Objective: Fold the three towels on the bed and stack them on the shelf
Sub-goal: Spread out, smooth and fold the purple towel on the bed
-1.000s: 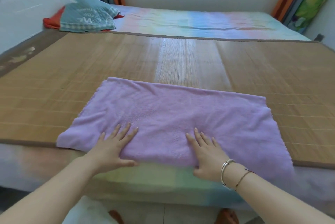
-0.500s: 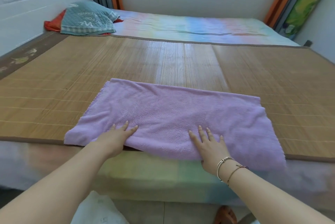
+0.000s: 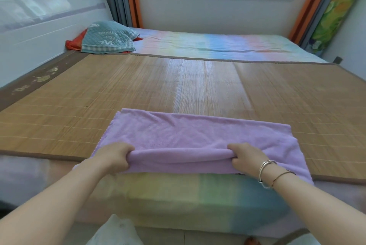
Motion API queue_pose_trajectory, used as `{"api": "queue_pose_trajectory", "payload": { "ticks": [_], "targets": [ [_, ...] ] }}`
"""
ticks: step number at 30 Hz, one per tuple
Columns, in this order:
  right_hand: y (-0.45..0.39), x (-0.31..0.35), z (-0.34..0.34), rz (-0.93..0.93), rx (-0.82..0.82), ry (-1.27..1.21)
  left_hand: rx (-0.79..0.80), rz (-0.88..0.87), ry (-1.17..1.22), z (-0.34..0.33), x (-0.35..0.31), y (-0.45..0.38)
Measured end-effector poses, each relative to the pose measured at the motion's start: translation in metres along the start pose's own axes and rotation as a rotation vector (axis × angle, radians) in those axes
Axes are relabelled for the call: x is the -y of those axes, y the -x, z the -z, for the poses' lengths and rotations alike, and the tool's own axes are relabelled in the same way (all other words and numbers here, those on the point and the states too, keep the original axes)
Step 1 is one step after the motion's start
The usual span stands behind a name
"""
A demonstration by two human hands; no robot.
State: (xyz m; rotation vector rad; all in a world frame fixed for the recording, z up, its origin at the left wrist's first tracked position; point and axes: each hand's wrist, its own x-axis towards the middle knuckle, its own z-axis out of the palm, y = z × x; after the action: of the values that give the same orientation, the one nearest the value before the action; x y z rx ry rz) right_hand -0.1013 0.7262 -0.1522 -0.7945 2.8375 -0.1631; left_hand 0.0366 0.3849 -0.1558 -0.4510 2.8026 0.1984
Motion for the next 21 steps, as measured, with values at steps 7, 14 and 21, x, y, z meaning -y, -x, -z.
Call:
{"api": "queue_pose_trajectory", "payload": {
  "ticks": [7, 14, 21],
  "targets": [
    [-0.021, -0.005, 0.014, 0.001, -0.118, -0.047, -0.190, 0.120, 0.066, 0.019, 0.016, -0.024],
    [-0.102, -0.007, 0.036, -0.132, -0.287, 0.182, -0.517, 0.197, -0.089, 0.051, 0.007, -0.095],
    [-0.183, -0.015, 0.000, -0.280, -0.232, 0.355, -0.452, 0.305, -0.107, 0.021, 0.002, -0.183]
  ]
}}
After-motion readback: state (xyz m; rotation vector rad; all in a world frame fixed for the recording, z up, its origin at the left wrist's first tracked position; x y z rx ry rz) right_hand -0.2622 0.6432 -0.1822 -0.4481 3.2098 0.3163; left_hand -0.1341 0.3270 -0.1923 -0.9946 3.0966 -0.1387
